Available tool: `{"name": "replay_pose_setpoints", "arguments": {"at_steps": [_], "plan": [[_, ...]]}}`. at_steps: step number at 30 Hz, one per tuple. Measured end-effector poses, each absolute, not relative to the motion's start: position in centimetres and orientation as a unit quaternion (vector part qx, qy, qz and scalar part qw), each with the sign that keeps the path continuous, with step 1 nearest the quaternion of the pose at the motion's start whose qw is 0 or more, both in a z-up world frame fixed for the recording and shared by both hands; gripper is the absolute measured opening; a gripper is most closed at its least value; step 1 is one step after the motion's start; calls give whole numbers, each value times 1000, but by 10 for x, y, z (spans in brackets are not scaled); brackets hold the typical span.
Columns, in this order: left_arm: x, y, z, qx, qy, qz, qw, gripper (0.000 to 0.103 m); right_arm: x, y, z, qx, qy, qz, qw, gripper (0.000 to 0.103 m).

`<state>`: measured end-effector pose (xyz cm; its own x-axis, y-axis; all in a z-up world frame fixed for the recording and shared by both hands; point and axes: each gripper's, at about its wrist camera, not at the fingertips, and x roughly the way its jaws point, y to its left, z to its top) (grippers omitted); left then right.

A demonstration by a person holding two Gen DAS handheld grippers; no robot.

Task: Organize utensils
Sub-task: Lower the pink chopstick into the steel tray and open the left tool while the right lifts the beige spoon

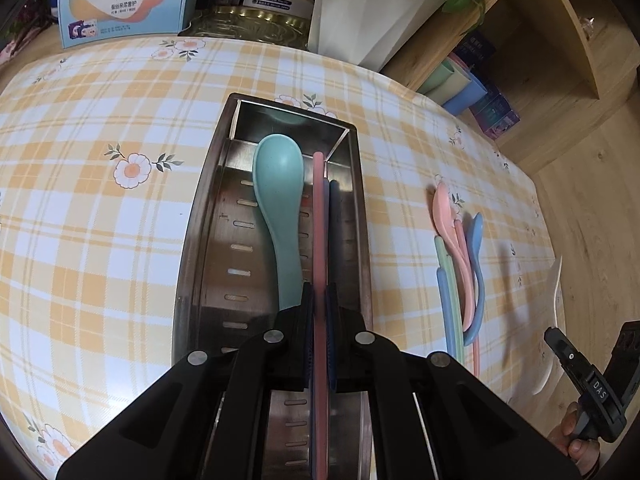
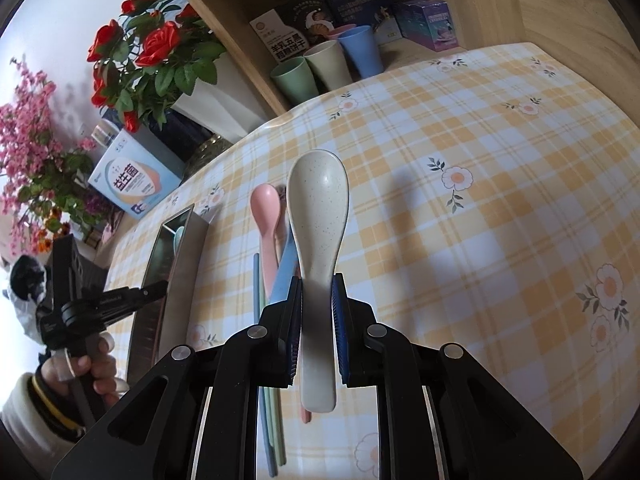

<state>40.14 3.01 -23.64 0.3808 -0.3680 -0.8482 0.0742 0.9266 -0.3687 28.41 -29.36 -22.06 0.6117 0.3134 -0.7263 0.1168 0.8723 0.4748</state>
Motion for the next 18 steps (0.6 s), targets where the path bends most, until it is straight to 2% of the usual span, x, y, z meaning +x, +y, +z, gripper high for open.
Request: {"name": "replay_pose_setpoints", "arguments": {"at_steps": [9, 18], "plan": [[401, 26, -237, -118, 550, -139, 815, 6, 279, -293, -214, 246, 433, 57, 865, 15], [377, 35, -201, -106, 513, -152, 838, 21, 274, -281, -200, 234, 431, 67, 869, 15]]}}
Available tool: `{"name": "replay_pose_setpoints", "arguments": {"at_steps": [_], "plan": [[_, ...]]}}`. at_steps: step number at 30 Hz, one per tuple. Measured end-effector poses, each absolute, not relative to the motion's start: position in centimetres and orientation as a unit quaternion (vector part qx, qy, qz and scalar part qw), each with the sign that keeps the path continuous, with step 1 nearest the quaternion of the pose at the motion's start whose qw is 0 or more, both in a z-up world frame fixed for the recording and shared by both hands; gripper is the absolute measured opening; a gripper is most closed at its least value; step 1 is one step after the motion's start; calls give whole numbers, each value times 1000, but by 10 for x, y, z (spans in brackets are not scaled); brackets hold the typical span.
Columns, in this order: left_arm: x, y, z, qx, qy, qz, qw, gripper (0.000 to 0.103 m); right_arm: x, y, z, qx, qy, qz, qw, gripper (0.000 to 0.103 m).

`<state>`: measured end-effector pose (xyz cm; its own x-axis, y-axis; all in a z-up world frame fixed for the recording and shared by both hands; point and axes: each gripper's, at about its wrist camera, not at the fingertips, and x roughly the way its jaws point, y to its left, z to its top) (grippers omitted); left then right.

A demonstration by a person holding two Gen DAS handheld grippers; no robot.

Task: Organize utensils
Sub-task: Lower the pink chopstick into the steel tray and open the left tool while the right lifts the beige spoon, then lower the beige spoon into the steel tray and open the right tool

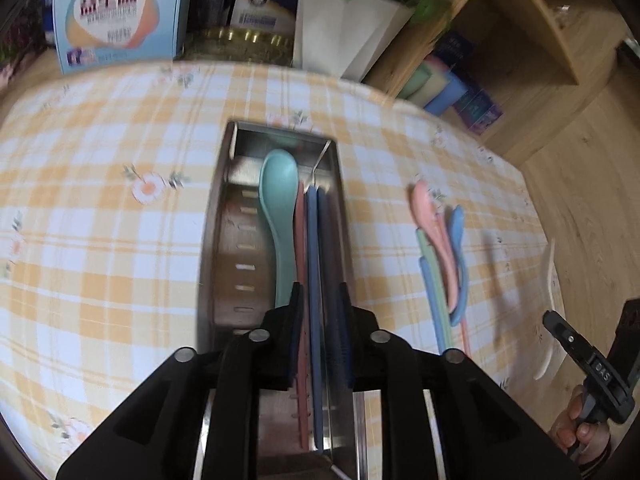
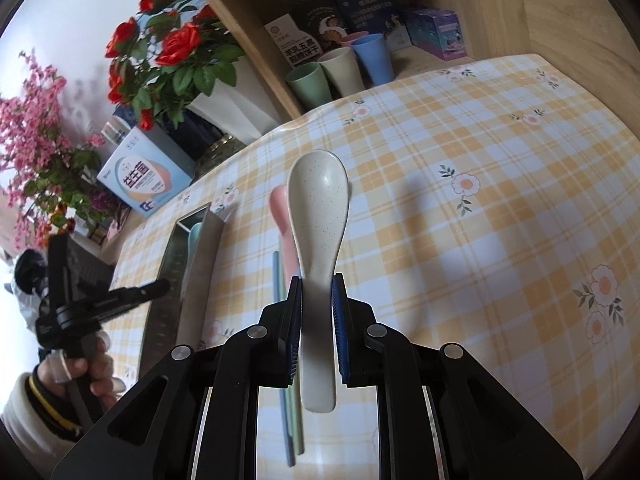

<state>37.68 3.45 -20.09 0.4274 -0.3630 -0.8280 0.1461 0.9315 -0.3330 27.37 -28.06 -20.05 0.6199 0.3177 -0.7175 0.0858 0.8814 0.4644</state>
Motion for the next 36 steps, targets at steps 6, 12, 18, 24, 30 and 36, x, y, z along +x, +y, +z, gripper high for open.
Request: {"name": "replay_pose_setpoints", "arguments": {"at_steps": [6, 12, 18, 24, 30, 36], "plan": [[348, 48, -161, -59, 463, -149, 872, 54, 273, -259, -190, 219, 437, 81, 869, 15], [318, 75, -137, -14, 425, -122, 897, 97, 275, -218, -182, 187, 457, 105, 863, 15], [303, 105, -135, -10, 411, -107, 905, 97, 285, -165, -173, 149, 469, 134, 860, 15], [285, 130, -129, -8, 381, -98, 919, 97, 306, -106, -180, 144, 497, 160, 840, 15], [272, 151, -131, -28, 376, -86, 922, 97, 318, -58, -200, 137, 533, 159, 820, 15], [265, 167, -138, -52, 378, -75, 921, 97, 318, -43, -222, 139, 568, 146, 798, 15]]}}
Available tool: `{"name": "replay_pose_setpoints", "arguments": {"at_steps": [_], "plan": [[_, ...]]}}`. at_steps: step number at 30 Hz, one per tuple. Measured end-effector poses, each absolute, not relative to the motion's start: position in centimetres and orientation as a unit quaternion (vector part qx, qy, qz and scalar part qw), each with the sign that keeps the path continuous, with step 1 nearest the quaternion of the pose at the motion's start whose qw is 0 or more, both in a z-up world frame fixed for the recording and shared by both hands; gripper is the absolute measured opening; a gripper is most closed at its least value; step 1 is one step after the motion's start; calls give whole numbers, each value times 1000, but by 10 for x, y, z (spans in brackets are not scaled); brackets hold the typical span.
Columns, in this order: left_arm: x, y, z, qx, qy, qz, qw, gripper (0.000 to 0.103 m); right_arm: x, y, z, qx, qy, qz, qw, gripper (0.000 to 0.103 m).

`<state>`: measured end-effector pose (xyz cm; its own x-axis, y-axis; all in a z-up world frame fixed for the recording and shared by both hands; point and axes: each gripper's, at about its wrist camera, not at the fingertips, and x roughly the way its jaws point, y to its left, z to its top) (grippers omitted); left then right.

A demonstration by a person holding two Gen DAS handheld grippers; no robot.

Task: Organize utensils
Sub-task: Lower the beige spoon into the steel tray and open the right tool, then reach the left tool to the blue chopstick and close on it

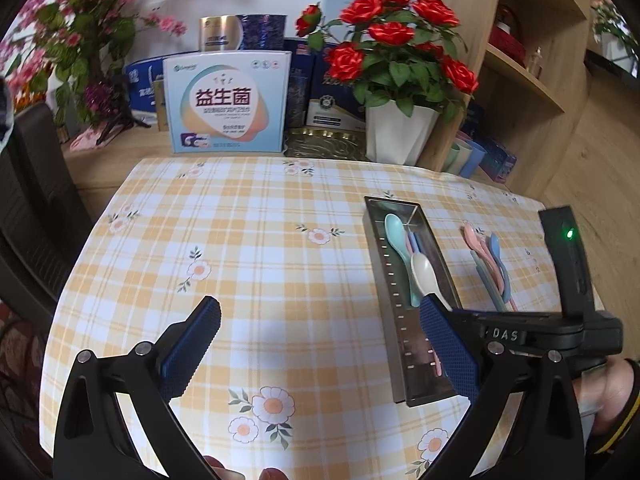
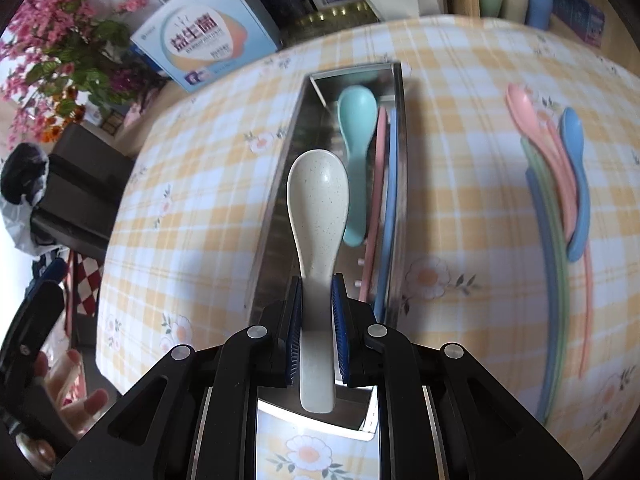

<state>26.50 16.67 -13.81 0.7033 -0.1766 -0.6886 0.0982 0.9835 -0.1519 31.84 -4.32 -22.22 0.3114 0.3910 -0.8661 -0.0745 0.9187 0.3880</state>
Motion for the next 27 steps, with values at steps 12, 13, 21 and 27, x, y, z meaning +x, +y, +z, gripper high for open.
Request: {"name": "replay_pose_setpoints", "arguments": {"at_steps": [12, 13, 21, 27], "plan": [[260, 170, -138, -63, 374, -72, 922, 97, 321, -36, -239, 136, 590, 143, 783, 16], [260, 169, -138, -63, 374, -70, 923, 97, 321, -35, -240, 135, 591, 144, 782, 16], [259, 168, -129, -67, 361, -76, 927, 97, 317, -39, -233, 144, 582, 173, 781, 17], [259, 157, -121, -61, 356, -82, 929, 97, 304, -54, -200, 146, 518, 198, 819, 58]]}}
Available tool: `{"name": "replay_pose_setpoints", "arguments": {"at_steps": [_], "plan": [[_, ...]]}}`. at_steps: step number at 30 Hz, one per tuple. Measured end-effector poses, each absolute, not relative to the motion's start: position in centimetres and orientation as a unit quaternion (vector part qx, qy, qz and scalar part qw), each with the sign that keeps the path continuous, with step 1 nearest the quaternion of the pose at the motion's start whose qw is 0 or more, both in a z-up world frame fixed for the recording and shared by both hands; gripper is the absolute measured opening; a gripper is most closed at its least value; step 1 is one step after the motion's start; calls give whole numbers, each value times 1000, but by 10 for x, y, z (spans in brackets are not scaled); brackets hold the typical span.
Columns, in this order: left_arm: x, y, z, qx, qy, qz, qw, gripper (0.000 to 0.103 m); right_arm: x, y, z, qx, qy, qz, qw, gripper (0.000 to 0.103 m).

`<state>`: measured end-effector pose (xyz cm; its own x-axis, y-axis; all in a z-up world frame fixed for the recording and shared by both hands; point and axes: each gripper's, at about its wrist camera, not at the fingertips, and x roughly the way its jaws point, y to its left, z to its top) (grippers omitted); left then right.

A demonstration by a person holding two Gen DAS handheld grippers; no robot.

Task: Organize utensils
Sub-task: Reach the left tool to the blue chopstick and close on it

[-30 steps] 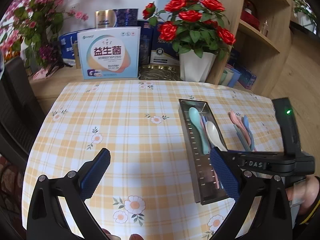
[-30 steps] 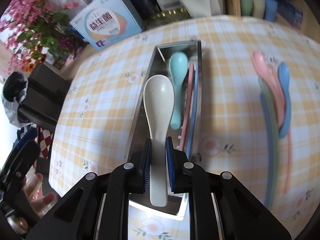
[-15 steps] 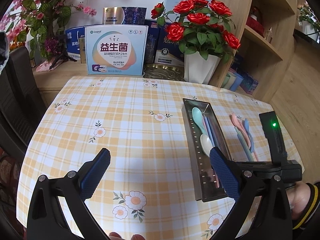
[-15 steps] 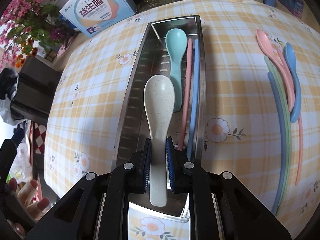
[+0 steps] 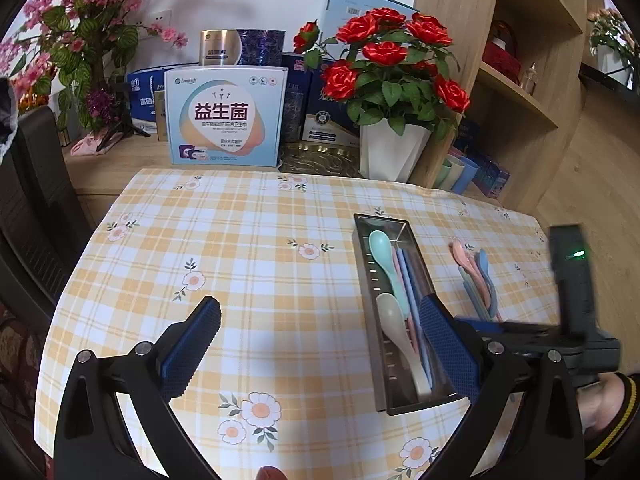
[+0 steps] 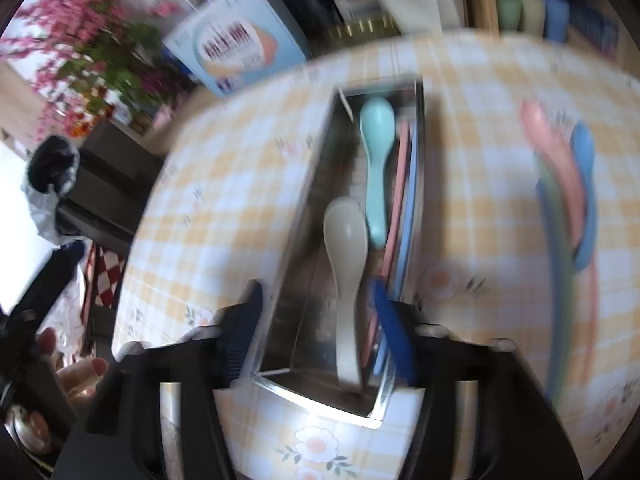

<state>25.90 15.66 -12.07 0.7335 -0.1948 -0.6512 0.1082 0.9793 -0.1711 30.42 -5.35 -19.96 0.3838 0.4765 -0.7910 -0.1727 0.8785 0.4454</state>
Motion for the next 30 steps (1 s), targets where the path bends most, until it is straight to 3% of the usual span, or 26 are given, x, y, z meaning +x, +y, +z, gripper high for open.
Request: {"name": "replay_pose_setpoints", "arguments": {"at_steps": [4, 6, 7, 14, 21, 30], "plan": [[258, 146, -117, -55, 341, -91, 934, 97, 296, -69, -173, 133, 471, 213, 846, 70], [258, 140, -116, -49, 334, -92, 937, 97, 292, -77, -163, 126, 445, 215, 860, 87], [259, 135, -115, -46, 336, -95, 936, 97, 289, -82, -158, 126, 430, 214, 868, 88], [262, 104, -108, -42, 341, -106, 933, 97, 272, -133, -138, 128, 325, 138, 927, 88], [265, 64, -104, -51, 338, -136, 930, 97, 269, -194, -135, 141, 301, 94, 939, 88], [276, -13, -132, -14, 397, -135, 908, 97, 261, -257, -155, 163, 308, 72, 934, 88]]}}
